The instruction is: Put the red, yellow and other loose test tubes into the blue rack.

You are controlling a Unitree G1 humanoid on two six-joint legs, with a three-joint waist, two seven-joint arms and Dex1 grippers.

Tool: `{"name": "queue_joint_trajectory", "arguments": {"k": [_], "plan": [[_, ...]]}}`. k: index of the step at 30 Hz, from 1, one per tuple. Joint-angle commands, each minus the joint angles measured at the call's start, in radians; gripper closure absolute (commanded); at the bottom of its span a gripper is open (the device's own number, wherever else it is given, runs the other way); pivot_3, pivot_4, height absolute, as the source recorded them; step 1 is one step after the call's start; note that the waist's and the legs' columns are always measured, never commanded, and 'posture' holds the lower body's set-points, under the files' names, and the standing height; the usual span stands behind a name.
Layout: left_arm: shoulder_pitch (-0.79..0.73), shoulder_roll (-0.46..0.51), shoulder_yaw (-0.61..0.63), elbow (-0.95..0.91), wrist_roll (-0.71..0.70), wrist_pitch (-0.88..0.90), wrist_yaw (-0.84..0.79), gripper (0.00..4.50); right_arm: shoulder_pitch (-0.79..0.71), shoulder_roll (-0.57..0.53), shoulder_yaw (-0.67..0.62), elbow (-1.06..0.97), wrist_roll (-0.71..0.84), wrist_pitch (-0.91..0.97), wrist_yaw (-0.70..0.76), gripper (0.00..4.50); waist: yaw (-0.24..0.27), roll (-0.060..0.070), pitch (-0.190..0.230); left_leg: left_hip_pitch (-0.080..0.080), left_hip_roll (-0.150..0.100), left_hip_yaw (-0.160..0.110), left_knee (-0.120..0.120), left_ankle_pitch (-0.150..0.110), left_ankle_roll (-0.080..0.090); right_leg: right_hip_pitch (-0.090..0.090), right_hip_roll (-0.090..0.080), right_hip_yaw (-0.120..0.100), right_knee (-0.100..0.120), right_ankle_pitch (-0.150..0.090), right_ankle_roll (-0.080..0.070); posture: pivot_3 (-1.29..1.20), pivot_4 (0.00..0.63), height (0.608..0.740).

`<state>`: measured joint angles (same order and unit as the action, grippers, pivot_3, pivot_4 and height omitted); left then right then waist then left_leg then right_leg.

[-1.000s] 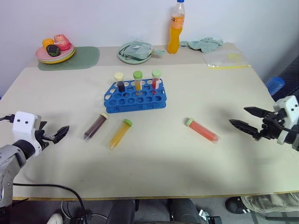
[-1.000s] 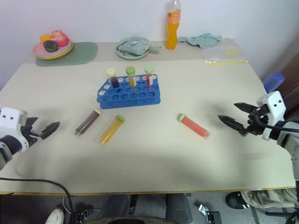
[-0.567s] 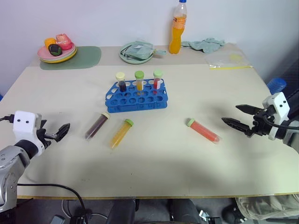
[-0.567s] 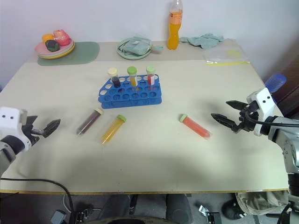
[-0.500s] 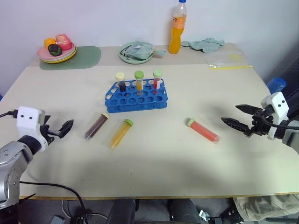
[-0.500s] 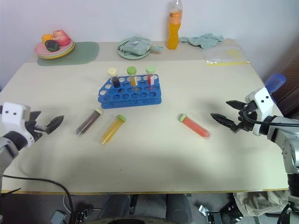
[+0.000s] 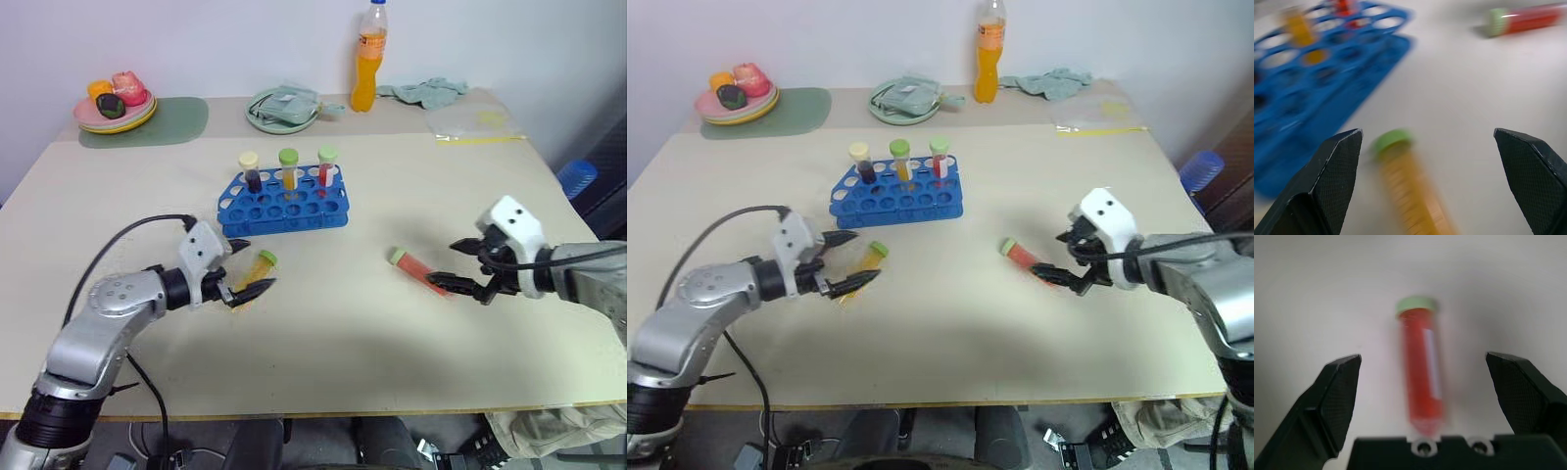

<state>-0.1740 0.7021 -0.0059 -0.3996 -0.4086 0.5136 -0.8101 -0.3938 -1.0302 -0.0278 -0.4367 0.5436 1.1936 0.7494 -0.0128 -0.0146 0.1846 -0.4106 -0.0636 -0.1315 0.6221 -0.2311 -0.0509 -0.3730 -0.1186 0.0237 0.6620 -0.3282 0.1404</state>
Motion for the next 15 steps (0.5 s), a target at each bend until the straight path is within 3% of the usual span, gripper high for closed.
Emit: {"name": "queue_joint_trajectory", "arguments": {"k": [1,6,14,15], "plan": [[-0.015,-0.016,-0.074,-0.018,0.022,-0.085,-0.066,0.06,-0.098,0.022,0.108,-0.012,-0.010,0.128,-0.046,0.00,0.001,0.000,0.000,0.000,0.000,0.000,0.000,0.000,0.000,0.000,0.000,0.000,0.000,0.000,0.000,0.00,0.150,0.740],[0.008,-0.030,-0.171,-0.042,0.080,-0.158,-0.099,0.06,-0.255,0.074,0.246,0.066,-0.021,0.260,-0.070,0.00,0.000,0.000,0.000,-0.001,0.000,0.000,0.000,0.000,0.000,-0.001,0.000,0.000,-0.001,0.000,0.000,0.00,0.150,0.740],[0.069,-0.042,-0.211,-0.117,0.090,-0.171,-0.100,0.06,-0.405,0.060,0.459,0.239,-0.138,0.143,-0.008,0.00,-0.002,0.000,0.000,-0.001,0.000,0.000,0.000,0.000,0.000,-0.001,0.000,0.000,-0.001,0.000,0.000,0.00,0.150,0.740],[0.071,-0.050,-0.213,-0.121,0.090,-0.170,-0.092,0.02,-0.418,0.066,0.474,0.260,-0.147,0.133,0.002,0.25,-0.001,0.000,0.000,-0.001,0.000,0.000,0.000,0.000,0.000,-0.001,0.000,0.000,-0.001,0.000,0.000,0.00,0.150,0.740]]}}
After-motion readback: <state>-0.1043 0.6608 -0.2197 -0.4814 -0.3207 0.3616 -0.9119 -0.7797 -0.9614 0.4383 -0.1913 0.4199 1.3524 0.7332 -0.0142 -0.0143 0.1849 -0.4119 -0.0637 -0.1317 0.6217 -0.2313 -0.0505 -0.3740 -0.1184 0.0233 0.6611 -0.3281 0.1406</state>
